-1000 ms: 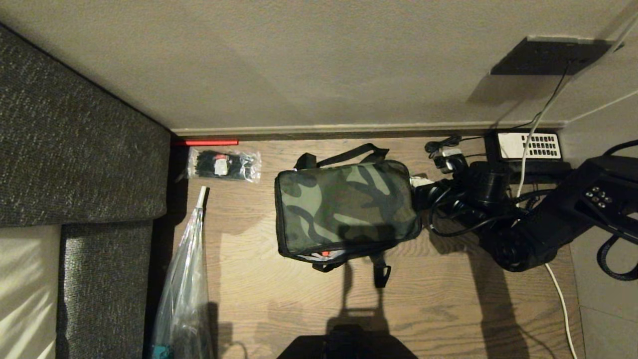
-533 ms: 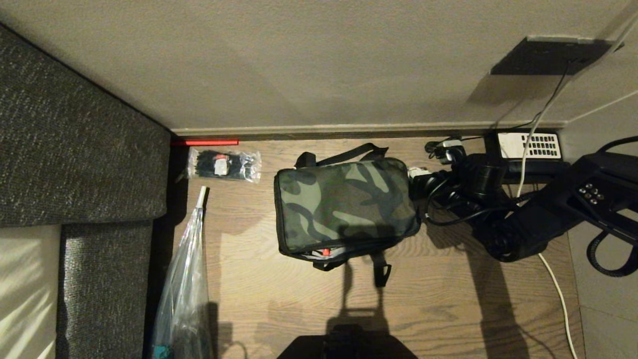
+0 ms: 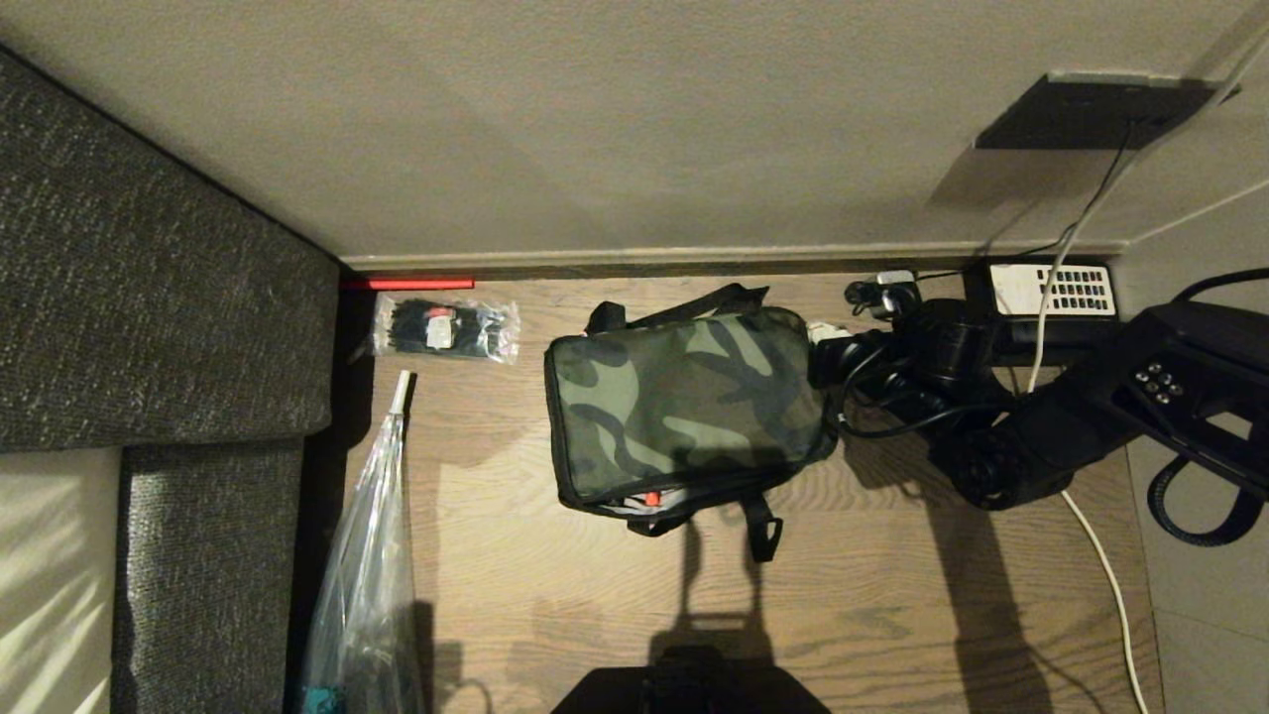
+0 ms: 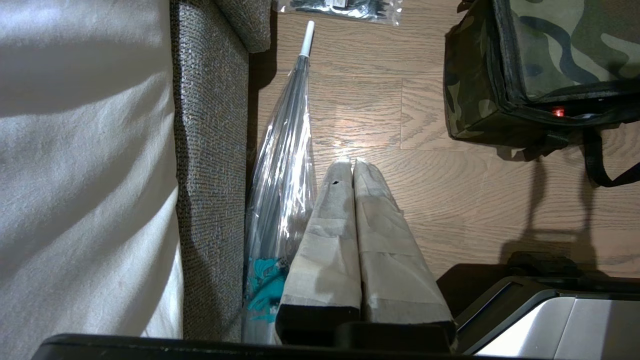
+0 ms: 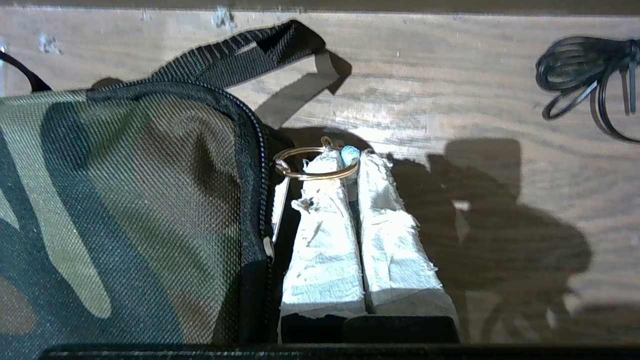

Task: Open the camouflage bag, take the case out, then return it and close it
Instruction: Open the top of the storage box

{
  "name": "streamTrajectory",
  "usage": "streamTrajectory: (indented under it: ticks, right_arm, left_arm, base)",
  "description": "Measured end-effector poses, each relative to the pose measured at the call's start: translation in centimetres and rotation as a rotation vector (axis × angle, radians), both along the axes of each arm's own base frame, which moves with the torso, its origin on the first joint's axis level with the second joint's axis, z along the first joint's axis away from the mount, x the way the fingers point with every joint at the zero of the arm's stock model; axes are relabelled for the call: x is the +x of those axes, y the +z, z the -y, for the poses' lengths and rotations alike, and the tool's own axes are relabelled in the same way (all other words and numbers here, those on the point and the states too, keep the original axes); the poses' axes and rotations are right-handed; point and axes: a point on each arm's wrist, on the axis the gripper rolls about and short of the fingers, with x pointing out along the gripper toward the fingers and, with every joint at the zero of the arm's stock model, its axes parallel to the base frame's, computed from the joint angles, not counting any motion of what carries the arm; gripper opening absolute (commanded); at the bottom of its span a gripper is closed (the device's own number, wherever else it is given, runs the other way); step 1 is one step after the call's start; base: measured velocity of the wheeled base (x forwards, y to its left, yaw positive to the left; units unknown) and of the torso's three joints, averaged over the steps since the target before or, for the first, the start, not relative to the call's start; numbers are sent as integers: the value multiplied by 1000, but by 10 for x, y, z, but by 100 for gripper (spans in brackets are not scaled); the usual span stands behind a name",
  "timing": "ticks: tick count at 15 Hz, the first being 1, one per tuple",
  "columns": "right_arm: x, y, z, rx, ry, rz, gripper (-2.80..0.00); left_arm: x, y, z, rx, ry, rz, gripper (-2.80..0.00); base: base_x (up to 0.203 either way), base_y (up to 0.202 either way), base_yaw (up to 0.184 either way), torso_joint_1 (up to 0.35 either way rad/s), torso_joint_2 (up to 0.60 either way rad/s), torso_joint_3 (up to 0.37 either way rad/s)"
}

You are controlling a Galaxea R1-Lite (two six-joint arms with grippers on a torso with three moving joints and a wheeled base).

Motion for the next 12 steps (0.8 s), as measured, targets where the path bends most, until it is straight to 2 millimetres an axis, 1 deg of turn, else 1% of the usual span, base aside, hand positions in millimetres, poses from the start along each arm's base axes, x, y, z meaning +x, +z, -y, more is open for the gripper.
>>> streamTrajectory:
  ticks: [3,6,12]
  right_arm:
    - [-8,-8,-2,-12,9,-45,-280]
    - [-19,-14,-13,5,38,-86,-280]
    - [-41,-39,-41,53,14,-257,-280]
  left_arm:
    - [0,0,0,0,0,0,-280]
    - [0,0,0,0,0,0,-280]
    - [0,0,0,0,1,0,-280]
  base:
    - [0,0,0,0,0,0]
    - [0,0,0,0,0,0]
    - [0,0,0,0,0,0]
